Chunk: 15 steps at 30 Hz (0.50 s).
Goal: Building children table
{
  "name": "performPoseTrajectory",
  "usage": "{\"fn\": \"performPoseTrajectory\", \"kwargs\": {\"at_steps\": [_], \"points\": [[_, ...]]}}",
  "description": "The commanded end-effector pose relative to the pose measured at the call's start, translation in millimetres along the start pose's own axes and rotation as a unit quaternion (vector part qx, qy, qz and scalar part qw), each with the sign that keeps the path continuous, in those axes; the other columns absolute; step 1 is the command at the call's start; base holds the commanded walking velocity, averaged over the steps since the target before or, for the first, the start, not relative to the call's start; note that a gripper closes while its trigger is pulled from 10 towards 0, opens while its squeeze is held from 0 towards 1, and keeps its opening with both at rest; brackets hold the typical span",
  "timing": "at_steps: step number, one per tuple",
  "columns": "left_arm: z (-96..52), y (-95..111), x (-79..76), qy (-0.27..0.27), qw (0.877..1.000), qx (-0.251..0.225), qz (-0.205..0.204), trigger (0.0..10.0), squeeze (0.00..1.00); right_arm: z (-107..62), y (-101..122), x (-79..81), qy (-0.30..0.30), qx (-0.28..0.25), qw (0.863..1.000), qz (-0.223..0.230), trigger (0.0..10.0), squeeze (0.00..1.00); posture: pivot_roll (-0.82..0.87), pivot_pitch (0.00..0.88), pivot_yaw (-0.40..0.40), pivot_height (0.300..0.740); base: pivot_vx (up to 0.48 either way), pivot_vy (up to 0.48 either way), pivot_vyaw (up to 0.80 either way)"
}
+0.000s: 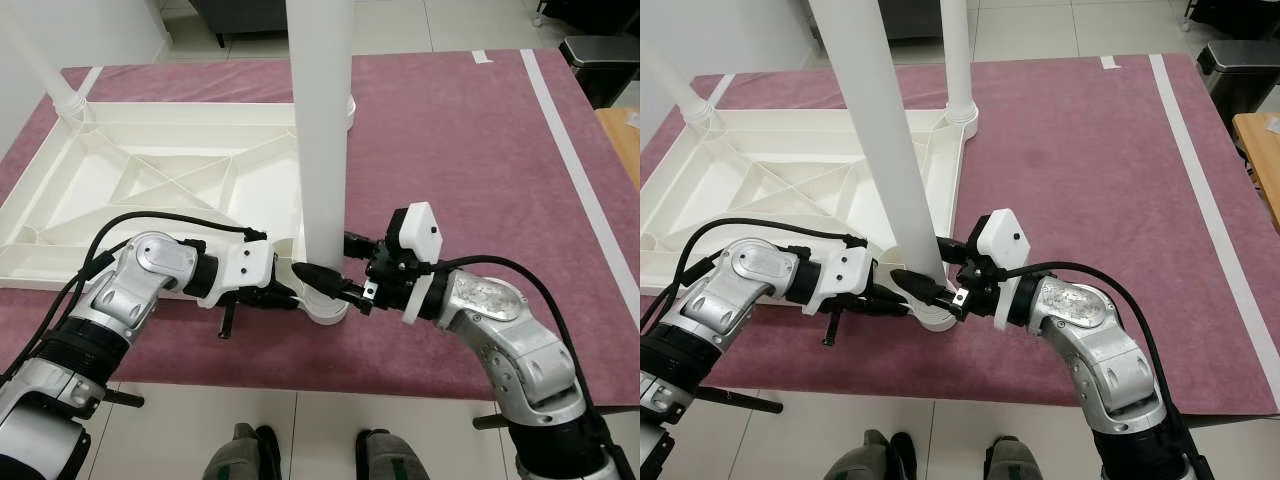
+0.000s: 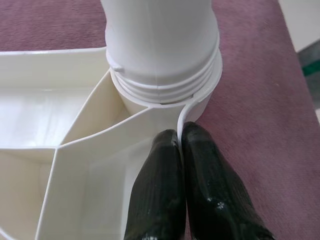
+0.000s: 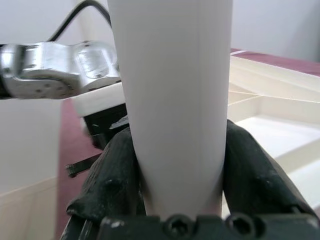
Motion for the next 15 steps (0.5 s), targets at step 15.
{"fn": "performPoseTrajectory", "kwargs": {"at_steps": [15], "points": [[28.4, 5.8, 40.3, 0.153, 0.987, -0.028, -0.047, 0.0, 0.00, -35.3, -63.3, -58.7, -0.493, 0.133, 0.858, 0.052, 0.0, 0.00, -0.09, 0.176, 0.138, 0.740, 0.000, 0.000, 0.00]]}}
Point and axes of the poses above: a point about 5 cm out from each wrist's last joint towards the gripper, its own z axis pointing out of the wrist towards the gripper, its own y axis along the axis of the wrist's last joint, x = y × z, the point moved 3 cm from there along z, pointing out of the wrist towards the gripper, and after that the axes turned 3 degrees about z, right-handed, at the moved point
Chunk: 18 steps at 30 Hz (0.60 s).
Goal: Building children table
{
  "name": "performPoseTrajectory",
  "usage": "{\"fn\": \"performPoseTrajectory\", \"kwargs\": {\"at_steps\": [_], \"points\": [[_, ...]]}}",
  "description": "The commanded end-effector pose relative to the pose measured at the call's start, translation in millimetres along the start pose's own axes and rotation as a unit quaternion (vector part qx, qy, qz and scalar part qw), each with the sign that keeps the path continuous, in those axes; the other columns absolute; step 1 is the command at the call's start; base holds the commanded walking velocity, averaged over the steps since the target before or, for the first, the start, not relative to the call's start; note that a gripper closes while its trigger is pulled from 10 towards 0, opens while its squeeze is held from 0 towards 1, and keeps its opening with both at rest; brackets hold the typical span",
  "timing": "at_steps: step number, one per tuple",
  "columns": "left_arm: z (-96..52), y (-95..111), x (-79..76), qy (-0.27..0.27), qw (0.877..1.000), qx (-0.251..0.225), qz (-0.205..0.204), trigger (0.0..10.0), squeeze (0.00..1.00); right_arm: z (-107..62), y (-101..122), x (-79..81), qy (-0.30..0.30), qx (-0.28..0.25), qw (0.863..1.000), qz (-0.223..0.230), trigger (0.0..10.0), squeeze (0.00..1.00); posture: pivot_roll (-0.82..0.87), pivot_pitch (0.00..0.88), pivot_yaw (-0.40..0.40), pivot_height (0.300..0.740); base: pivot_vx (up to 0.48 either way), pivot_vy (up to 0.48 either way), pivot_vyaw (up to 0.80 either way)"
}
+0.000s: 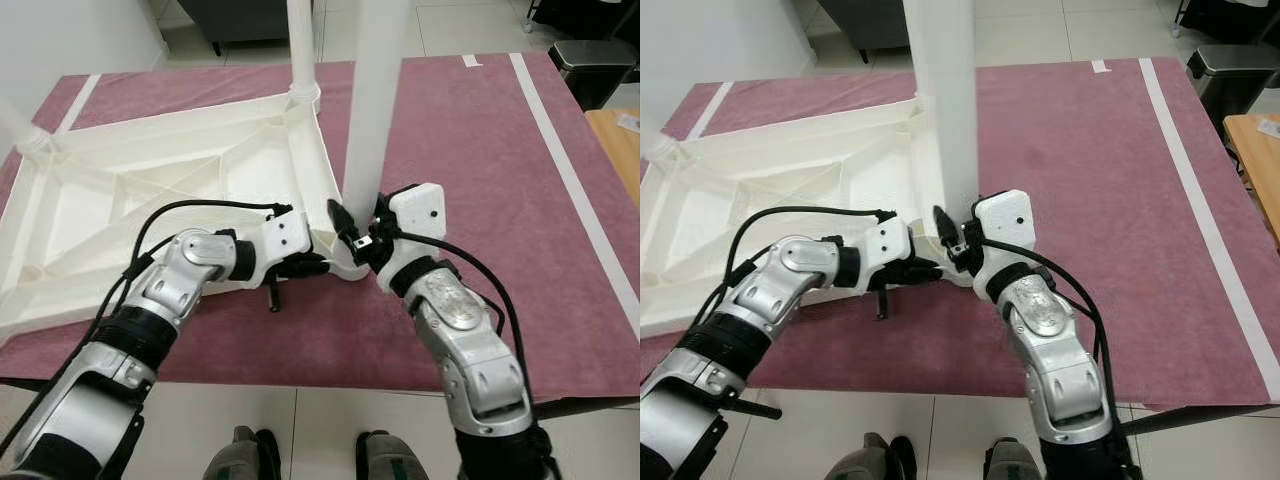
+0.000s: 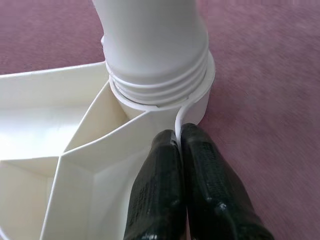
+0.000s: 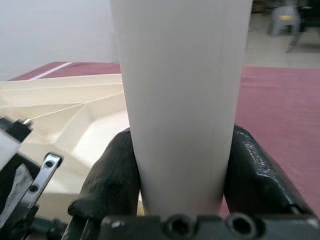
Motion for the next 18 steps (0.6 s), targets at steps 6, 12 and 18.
{"fn": "performPoseTrajectory", "kwargs": {"at_steps": [6, 12, 18], "points": [[-7.0, -5.0, 7.2, 0.024, 1.000, 0.004, -0.003, 0.0, 0.00, -10.0, -46.7, -33.3, -0.126, 0.098, 0.987, -0.007, 3.4, 0.00, -0.10, 0.175, 0.143, 0.740, 0.000, 0.000, 0.00], [-9.8, -7.9, 4.2, 0.013, 1.000, 0.009, -0.004, 0.0, 0.00, -2.1, -15.7, -14.0, -0.031, 0.009, 0.999, 0.006, 10.0, 1.00, -0.09, 0.173, 0.146, 0.740, 0.000, 0.000, 0.00], [-13.0, -7.0, -0.1, -0.015, 1.000, 0.013, 0.010, 0.0, 0.00, 0.3, 23.0, -6.6, 0.094, -0.065, 0.993, -0.005, 10.0, 0.00, -0.09, 0.172, 0.149, 0.740, 0.000, 0.000, 0.00]]}}
Point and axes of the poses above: a point about 5 cm out from each wrist's last joint towards the gripper, its own z axis pointing out of the wrist towards the gripper, its own y axis along the axis of the wrist's last joint, x = y × z, the point moved 3 cm from there along z, pointing out of the wrist towards the gripper, and after that the axes turned 3 degrees about z, right-handed, at the moved point
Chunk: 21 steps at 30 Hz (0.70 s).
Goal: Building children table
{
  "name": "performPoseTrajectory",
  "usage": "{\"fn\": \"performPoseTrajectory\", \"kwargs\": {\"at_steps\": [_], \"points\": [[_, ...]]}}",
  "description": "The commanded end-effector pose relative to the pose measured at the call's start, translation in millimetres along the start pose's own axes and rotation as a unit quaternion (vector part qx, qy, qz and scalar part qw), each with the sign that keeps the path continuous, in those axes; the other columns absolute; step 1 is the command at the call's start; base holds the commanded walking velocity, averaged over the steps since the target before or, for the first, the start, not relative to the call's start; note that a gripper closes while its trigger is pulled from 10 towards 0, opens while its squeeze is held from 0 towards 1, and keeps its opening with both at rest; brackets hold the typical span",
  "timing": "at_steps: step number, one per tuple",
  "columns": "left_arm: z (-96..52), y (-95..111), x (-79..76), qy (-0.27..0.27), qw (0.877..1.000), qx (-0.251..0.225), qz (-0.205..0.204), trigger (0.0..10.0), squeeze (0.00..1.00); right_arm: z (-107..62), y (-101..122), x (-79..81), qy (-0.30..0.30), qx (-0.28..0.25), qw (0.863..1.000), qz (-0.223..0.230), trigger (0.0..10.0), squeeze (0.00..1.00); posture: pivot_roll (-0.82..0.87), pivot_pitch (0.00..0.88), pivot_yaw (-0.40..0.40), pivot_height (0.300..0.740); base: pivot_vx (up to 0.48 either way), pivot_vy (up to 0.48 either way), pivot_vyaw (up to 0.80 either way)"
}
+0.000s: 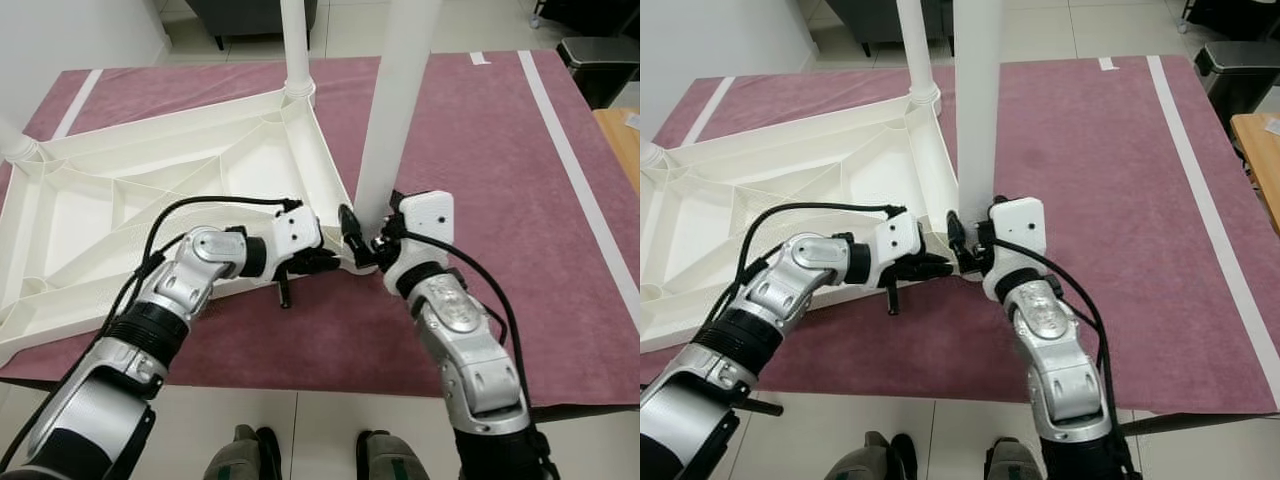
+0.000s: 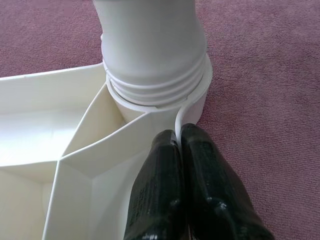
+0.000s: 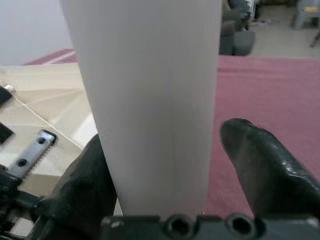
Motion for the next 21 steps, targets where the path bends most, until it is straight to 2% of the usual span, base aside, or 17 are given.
{"fn": "performPoseTrajectory", "kwargs": {"at_steps": [1, 3, 5, 7, 8, 9, 11, 13, 15, 17, 19, 20, 21], "points": [[-13.1, -7.7, -7.2, -0.033, 0.999, 0.020, 0.013, 0.0, 0.00, -0.8, 21.6, 1.4, 0.065, -0.038, 0.997, -0.004, 10.0, 0.00, -0.09, 0.171, 0.151, 0.740, 0.000, 0.000, 0.00], [-13.1, -7.7, -7.2, -0.033, 0.999, 0.020, 0.013, 0.0, 0.00, -0.8, 21.6, 1.4, 0.065, -0.038, 0.997, -0.004, 10.0, 0.00, -0.09, 0.171, 0.151, 0.740, 0.000, 0.000, 0.00], [-25.4, -5.2, -21.3, -0.099, 0.994, 0.026, 0.036, 0.0, 0.00, -4.2, 25.3, 5.7, 0.168, -0.025, 0.985, -0.018, 10.0, 0.00, -0.09, 0.170, 0.151, 0.740, 0.000, 0.000, 0.00], [-37.8, -4.1, -32.3, -0.146, 0.988, 0.032, 0.050, 0.0, 0.00, -10.7, 21.9, 13.0, 0.243, -0.006, 0.970, -0.020, 10.0, 0.00, -0.09, 0.170, 0.151, 0.740, 0.000, 0.000, 0.00], [-37.8, -4.1, -32.3, -0.146, 0.988, 0.032, 0.050, 0.0, 0.00, -10.7, 21.9, 13.0, 0.243, -0.006, 0.970, -0.020, 10.0, 0.00, -0.09, 0.170, 0.151, 0.740, 0.000, 0.000, 0.00], [-44.0, -3.5, -36.7, -0.164, 0.984, 0.034, 0.055, 0.0, 0.00, -14.7, 18.9, 17.3, 0.275, 0.005, 0.961, -0.015, 10.0, 0.00, -0.07, 0.170, 0.150, 0.740, 0.000, 0.000, 0.00], [-44.0, -3.5, -36.7, -0.164, 0.984, 0.034, 0.055, 0.0, 0.00, -14.7, 18.9, 17.3, 0.275, 0.005, 0.961, -0.015, 10.0, 0.00, -0.07, 0.170, 0.150, 0.740, 0.000, 0.000, 0.00], [-58.9, -2.7, -43.0, -0.192, 0.978, 0.043, 0.065, 0.0, 0.00, -21.5, 12.2, 27.8, 0.333, 0.023, 0.942, -0.011, 10.0, 0.00, -0.06, 0.169, 0.147, 0.740, 0.000, 0.000, 0.00], [-58.9, -2.7, -43.0, -0.192, 0.978, 0.043, 0.065, 0.0, 0.00, -21.5, 12.2, 27.8, 0.333, 0.023, 0.942, -0.011, 10.0, 0.00, -0.06, 0.169, 0.147, 0.740, 0.000, 0.000, 0.00], [-70.6, -2.4, -46.1, -0.209, 0.974, 0.052, 0.071, 0.0, 0.00, -22.9, 8.3, 39.1, 0.371, 0.028, 0.928, -0.004, 10.0, 0.00, -0.05, 0.167, 0.140, 0.740, 0.000, 0.000, 0.00], [-70.6, -2.4, -46.1, -0.209, 0.974, 0.052, 0.071, 0.0, 0.00, -22.9, 8.3, 39.1, 0.371, 0.028, 0.928, -0.004, 10.0, 0.00, -0.05, 0.167, 0.140, 0.740, 0.000, 0.000, 0.00], [-74.4, -3.2, -48.2, -0.213, 0.973, 0.056, 0.070, 0.0, 0.00, -22.4, 7.7, 46.7, 0.389, 0.027, 0.921, 0.006, 10.0, 0.00, -0.05, 0.167, 0.139, 0.740, 0.000, 0.000, 0.00], [-75.0, -4.4, -50.6, -0.215, 0.973, 0.057, 0.066, 0.0, 0.00, -22.9, 6.6, 54.0, 0.406, 0.025, 0.913, 0.017, 6.0, 0.00, -0.04, 0.166, 0.138, 0.740, 0.000, 0.000, 0.00]]}}
Point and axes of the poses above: a point about 5 cm out from each wrist's last joint towards the gripper, its own z axis pointing out of the wrist towards the gripper, its own y axis along the axis of the wrist's last joint, x = y × z, the point moved 3 cm from there along z, pointing out of the wrist towards the gripper, and after that the axes turned 3 degrees about z, right-handed, at the moved point
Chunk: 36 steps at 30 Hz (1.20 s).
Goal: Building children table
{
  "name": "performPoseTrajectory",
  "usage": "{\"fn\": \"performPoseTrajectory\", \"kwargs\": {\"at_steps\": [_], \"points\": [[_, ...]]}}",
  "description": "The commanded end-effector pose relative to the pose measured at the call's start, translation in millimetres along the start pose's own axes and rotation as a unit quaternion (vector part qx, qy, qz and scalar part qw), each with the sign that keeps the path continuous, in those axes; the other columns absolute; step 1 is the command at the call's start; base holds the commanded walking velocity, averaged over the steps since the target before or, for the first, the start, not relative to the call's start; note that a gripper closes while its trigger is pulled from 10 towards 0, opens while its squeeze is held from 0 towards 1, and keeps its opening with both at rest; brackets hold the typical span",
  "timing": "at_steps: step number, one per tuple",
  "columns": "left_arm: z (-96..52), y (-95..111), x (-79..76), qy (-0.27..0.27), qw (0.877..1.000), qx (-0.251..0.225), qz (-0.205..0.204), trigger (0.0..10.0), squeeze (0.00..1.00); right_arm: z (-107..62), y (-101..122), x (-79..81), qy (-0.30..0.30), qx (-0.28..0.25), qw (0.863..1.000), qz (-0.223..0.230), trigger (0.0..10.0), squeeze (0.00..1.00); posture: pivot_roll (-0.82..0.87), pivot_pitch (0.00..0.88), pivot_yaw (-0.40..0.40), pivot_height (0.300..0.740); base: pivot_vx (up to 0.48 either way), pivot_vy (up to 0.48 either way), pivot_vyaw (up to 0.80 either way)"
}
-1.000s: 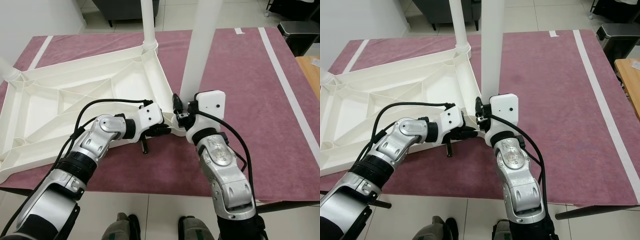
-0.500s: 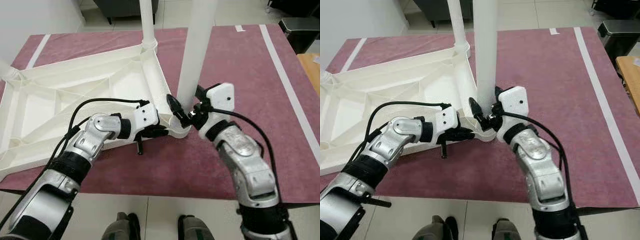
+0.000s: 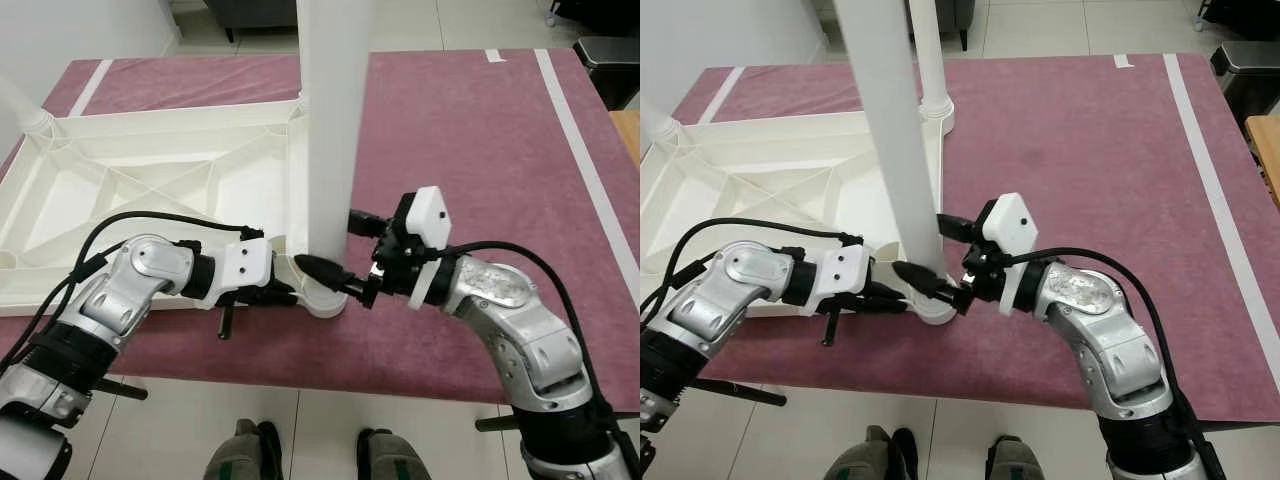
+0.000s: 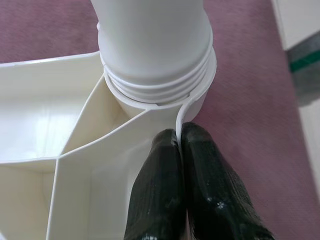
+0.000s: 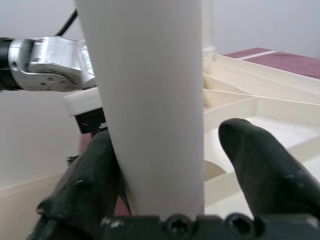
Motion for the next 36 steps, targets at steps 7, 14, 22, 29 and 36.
{"fn": "performPoseTrajectory", "kwargs": {"at_steps": [7, 14, 22, 29, 36], "points": [[2.3, 3.3, -11.2, -0.060, 0.998, -0.009, 0.005, 0.0, 0.00, 7.9, -15.5, 12.7, 0.033, 0.013, 0.999, 0.032, 0.0, 0.00, -0.05, 0.165, 0.129, 0.740, 0.000, 0.000, 0.00], [24.1, 4.4, 22.7, 0.030, 0.999, -0.033, -0.014, 0.0, 0.00, -7.2, -65.2, -30.1, -0.228, 0.123, 0.965, 0.037, 0.0, 0.00, -0.07, 0.167, 0.133, 0.740, 0.000, 0.000, 0.00], [39.1, 7.8, 42.5, 0.067, 0.996, -0.046, -0.031, 0.0, 0.00, -38.9, -90.1, -53.5, -0.427, 0.181, 0.883, 0.071, 0.0, 0.00, -0.08, 0.172, 0.137, 0.740, 0.000, 0.000, 0.00], [56.8, 11.9, 55.0, 0.079, 0.995, -0.054, -0.040, 0.0, 0.00, -69.3, -95.7, -57.3, -0.592, 0.169, 0.781, 0.106, 0.0, 0.00, -0.10, 0.176, 0.144, 0.740, 0.000, 0.000, 0.00], [54.8, 4.2, 60.0, 0.094, 0.995, -0.020, -0.019, 10.0, 0.00, -54.7, -81.8, -56.4, -0.571, 0.139, 0.807, 0.064, 0.0, 0.00, -0.09, 0.176, 0.147, 0.740, 0.000, 0.000, 0.00]]}}
Point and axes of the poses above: a point about 5 cm out from each wrist's last joint towards the gripper, its own z axis pointing out of the wrist towards the gripper, its own y axis along the axis of the wrist's last joint, x = y × z, the point moved 3 cm from there along z, pointing out of the wrist towards the gripper, and after that the axes turned 3 degrees about z, right-handed, at the moved point
